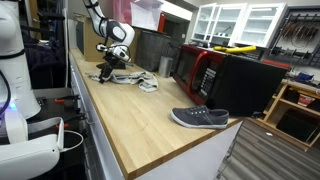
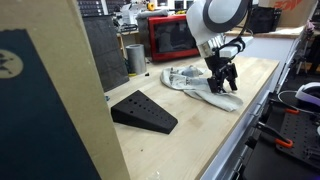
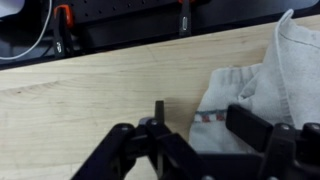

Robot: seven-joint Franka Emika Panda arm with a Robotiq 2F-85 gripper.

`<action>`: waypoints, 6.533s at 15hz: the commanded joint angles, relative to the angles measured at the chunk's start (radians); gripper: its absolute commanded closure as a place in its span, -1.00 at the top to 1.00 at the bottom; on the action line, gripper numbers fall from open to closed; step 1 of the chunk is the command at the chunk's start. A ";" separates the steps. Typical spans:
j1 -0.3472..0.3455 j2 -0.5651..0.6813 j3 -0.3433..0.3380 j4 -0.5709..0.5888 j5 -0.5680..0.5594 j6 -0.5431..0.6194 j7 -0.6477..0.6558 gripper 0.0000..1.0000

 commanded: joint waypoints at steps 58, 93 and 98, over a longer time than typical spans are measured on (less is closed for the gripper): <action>-0.159 -0.312 -0.135 0.063 -0.226 -0.092 -0.367 1.00; -0.091 0.319 -0.131 0.563 0.301 0.145 0.252 1.00; -0.099 0.323 -0.146 0.556 0.301 0.094 0.249 1.00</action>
